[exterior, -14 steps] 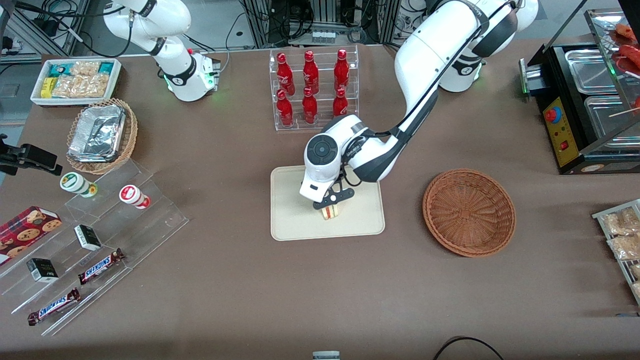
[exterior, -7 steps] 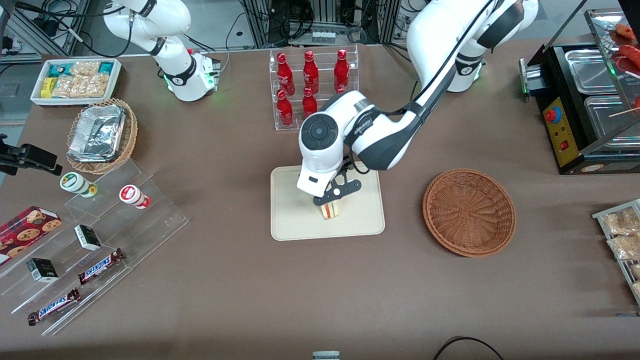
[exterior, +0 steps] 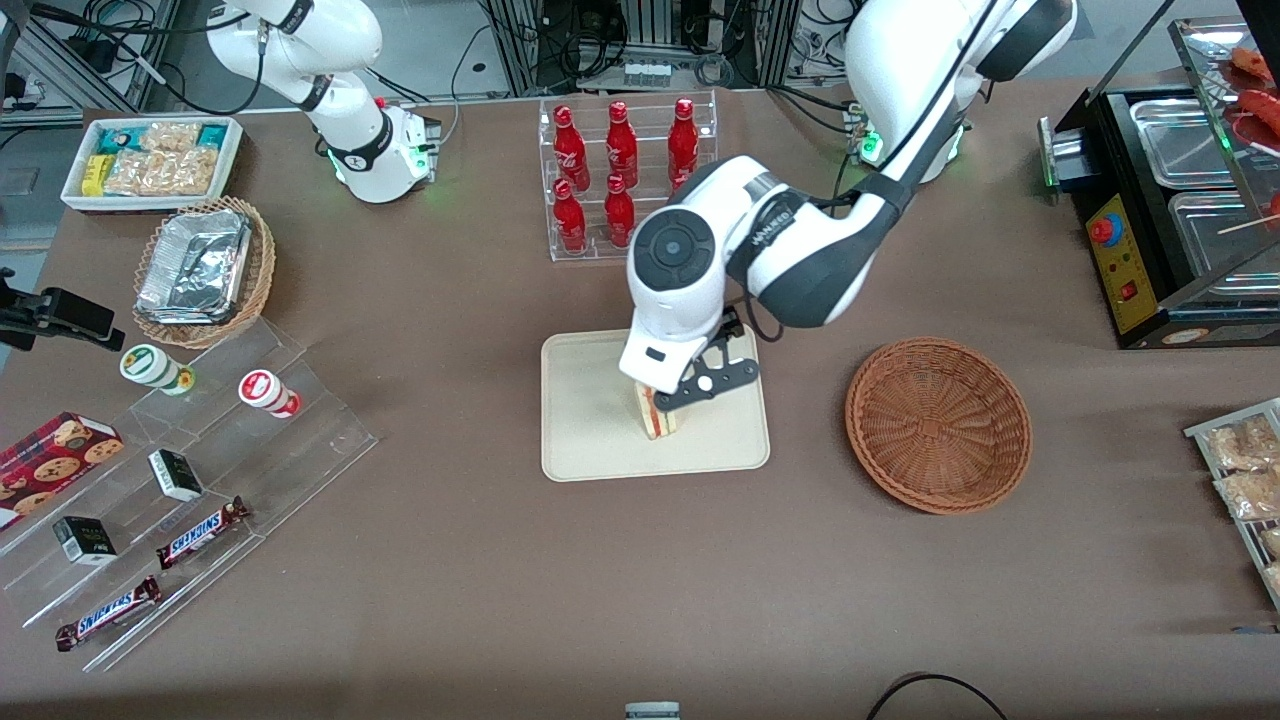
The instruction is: Place sandwich from basket to tray
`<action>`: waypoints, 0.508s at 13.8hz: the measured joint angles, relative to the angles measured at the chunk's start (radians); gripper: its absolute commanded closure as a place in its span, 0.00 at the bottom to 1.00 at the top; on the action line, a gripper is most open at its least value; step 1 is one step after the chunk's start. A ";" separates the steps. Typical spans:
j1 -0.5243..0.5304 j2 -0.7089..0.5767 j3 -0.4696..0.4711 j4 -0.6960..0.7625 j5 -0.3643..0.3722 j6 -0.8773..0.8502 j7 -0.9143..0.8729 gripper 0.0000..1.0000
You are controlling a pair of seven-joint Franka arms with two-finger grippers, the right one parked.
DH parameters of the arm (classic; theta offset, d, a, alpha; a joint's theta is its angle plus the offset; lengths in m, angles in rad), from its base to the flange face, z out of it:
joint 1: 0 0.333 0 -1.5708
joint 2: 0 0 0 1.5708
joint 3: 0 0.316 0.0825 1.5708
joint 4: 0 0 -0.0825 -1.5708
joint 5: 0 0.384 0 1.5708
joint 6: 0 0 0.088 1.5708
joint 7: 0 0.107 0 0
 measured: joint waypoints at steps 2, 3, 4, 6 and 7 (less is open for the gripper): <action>0.063 -0.017 0.000 -0.013 0.000 -0.046 0.070 0.00; 0.096 -0.035 0.000 -0.036 0.000 -0.055 0.125 0.00; 0.131 -0.058 0.000 -0.067 0.000 -0.056 0.184 0.00; 0.204 -0.117 0.000 -0.137 -0.001 -0.056 0.304 0.00; 0.240 -0.146 -0.001 -0.168 -0.008 -0.057 0.358 0.00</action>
